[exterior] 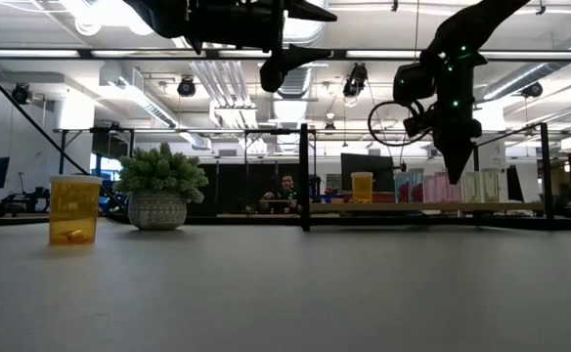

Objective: Pick and place medicine bottles onto shelf by color
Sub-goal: Put the pink pill bottle on the shelf aligned with the other pink pill bottles, then put the bottom orange pill bottle on the shelf aligned with the other orange pill bottle

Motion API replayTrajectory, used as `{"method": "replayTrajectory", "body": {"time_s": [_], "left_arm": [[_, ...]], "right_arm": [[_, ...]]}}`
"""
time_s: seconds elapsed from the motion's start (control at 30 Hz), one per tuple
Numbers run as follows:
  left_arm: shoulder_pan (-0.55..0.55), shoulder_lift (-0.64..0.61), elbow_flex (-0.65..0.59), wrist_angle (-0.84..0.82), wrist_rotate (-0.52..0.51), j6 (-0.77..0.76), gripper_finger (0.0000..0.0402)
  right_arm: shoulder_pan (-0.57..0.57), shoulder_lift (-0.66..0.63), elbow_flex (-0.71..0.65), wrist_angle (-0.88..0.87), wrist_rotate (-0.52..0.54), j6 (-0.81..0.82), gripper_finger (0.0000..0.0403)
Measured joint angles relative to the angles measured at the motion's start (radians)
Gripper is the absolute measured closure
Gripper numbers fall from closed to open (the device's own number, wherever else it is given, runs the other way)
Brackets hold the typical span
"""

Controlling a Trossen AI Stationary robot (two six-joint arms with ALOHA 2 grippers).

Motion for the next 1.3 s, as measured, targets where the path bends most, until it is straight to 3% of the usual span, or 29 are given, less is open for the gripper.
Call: {"method": "replayTrajectory", "body": {"time_s": [0.4, 0.63, 0.93, 1.3], "left_arm": [[0.000, 0.000, 0.000, 0.000, 0.000, 0.000, 0.0162], [0.000, 0.000, 0.000, -0.001, 0.008, -0.029, 0.0162], [-0.027, -0.002, -0.005, -0.104, 0.122, -0.092, 0.0162], [-0.159, -0.003, -0.006, -0.151, 0.096, -0.106, 0.0162]], "right_arm": [[0.000, -0.001, 0.218, -0.153, 0.000, 0.118, 0.0234], [0.039, -0.001, 0.346, -0.159, -0.004, 0.300, 0.0234], [0.250, -0.001, 0.445, -0.141, -0.008, 0.433, 0.0234], [0.514, -0.002, 0.445, -0.092, -0.001, 0.551, 0.0234]]}}
